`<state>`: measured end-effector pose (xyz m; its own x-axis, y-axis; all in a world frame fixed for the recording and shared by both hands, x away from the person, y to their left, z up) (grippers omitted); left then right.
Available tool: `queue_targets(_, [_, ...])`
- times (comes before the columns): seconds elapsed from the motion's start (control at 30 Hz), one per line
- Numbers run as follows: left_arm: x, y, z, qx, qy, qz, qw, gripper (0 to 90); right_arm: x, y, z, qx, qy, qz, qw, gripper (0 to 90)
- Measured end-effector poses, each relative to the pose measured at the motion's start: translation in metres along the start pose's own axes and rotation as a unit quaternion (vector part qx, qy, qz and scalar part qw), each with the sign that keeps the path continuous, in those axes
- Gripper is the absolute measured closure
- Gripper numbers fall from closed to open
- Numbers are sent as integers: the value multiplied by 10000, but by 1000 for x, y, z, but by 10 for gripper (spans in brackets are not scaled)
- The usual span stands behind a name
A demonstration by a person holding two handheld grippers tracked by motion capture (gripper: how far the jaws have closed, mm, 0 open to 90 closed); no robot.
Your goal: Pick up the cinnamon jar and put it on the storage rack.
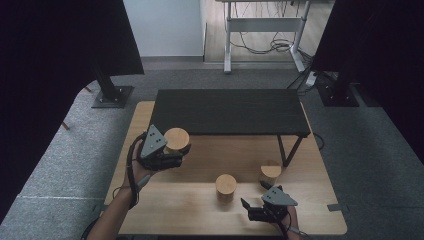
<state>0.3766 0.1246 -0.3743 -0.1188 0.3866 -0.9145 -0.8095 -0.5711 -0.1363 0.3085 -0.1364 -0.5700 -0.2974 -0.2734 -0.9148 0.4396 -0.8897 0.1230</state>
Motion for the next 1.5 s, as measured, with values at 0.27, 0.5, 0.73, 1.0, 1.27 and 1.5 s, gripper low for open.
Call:
queue_targets(0.27, [-8, -2, 0, -28, 43, -39, 10000, 246, -1, 1, 0, 23, 27, -12, 10000, 73])
queue_targets(0.5, [-15, -4, -1, -61, 36, -82, 9999, 247, -1, 2, 1, 44, 32, -33, 10000, 72])
queue_targets(0.73, [-19, -7, -1, -118, 36, -114, 9999, 247, -2, 3, 1, 77, 57, -55, 9999, 72])
queue_targets(1.0, [-27, -13, -2, -216, 86, -129, 9996, 247, -3, 4, 1, 110, 74, -70, 9999, 71])
queue_targets(1.27, [-30, -16, -4, -255, 109, -143, 9995, 247, -4, 7, 2, 185, 120, -106, 9997, 72])
queue_targets(1.5, [-33, -20, -4, -286, 144, -104, 9994, 247, -4, 7, 2, 192, 111, -101, 9997, 71])
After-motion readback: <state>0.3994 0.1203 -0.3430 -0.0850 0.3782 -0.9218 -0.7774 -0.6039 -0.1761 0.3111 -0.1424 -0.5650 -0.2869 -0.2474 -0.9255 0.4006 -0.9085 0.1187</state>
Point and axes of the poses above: each handheld gripper's, and its own axes: z roughly backward along the jaws, x roughly out of its underside, y roughly to its right, the point moved 8 cm from there along -z, roughly forward along the jaws, and after that the axes turned 13 degrees about x, right-handed, at the moved point
